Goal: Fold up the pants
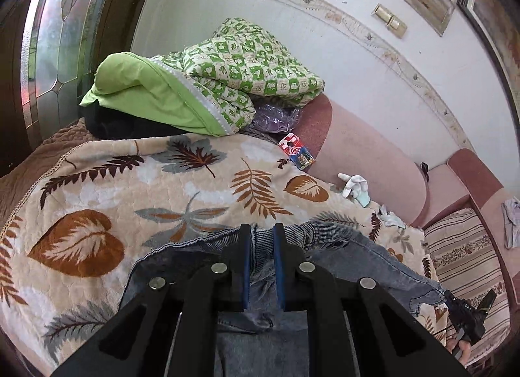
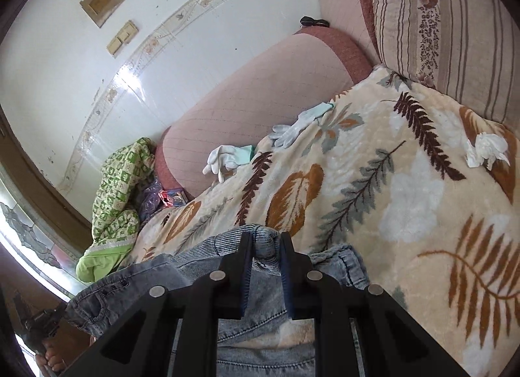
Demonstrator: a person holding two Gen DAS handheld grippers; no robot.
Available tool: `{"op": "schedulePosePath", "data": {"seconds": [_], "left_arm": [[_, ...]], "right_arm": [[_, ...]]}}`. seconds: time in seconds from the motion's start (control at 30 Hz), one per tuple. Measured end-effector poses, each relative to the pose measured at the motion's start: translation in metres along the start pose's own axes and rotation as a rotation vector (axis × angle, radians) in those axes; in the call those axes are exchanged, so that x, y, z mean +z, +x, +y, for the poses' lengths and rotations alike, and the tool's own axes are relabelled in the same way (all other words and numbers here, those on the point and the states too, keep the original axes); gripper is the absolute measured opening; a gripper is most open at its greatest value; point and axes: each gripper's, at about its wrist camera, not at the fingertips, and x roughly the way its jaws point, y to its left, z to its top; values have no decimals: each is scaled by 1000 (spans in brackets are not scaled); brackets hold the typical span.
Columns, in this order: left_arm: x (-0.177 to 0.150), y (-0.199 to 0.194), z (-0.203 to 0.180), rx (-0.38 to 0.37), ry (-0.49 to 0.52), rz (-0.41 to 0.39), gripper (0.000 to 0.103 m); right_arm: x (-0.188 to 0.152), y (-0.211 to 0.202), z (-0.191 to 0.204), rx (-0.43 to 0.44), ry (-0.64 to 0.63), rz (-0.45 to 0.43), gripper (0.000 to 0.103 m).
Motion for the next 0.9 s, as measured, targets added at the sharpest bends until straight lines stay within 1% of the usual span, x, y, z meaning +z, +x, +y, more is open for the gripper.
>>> {"op": "schedulePosePath", "data": {"seconds": [0.1,0.2,0.27,0.37,0.43,0.5,0.57,0.6,0.67,0.7,0.73,0.83,0.87,0.9], "left_arm": [[-17,-29,20,-8,-37,-19,13],[-35,-46,37,14,-42,-10,13],[-47,-52,48,58,-25,18,13],[-64,-55,71,103,-20,83,13],[-75,-54,87,122,-30,132,13],[-84,-46,101,153,-44,193,13],[-96,-37,110,188,-44,259,13],[-101,-32,113,211,-41,288,13],[-107,-27,115,250,-32,315,13],[-109,-27,115,266,-22,317,14],[-109,-29,113,279,-15,315,15],[-105,-38,107,317,7,288,17],[-103,-43,106,353,17,272,17],[-99,-48,105,415,31,243,17]], "right_arm": [[-11,-25,-8,23,22,-28,17],[-23,-49,-19,29,45,-53,17],[-31,-63,-29,29,62,-59,17],[-43,-82,-49,28,89,-36,17],[-54,-91,-62,21,88,6,17],[-68,-98,-73,7,63,68,17],[-84,-103,-85,-52,21,150,17],[-91,-105,-92,-89,14,187,21],[-98,-110,-111,-115,39,258,20],[-99,-115,-122,-115,65,271,20],[-97,-122,-131,-116,96,262,21],[-88,-144,-146,-110,167,174,23],[-84,-147,-144,-105,170,152,24],[-80,-148,-139,-97,164,139,26]]}}
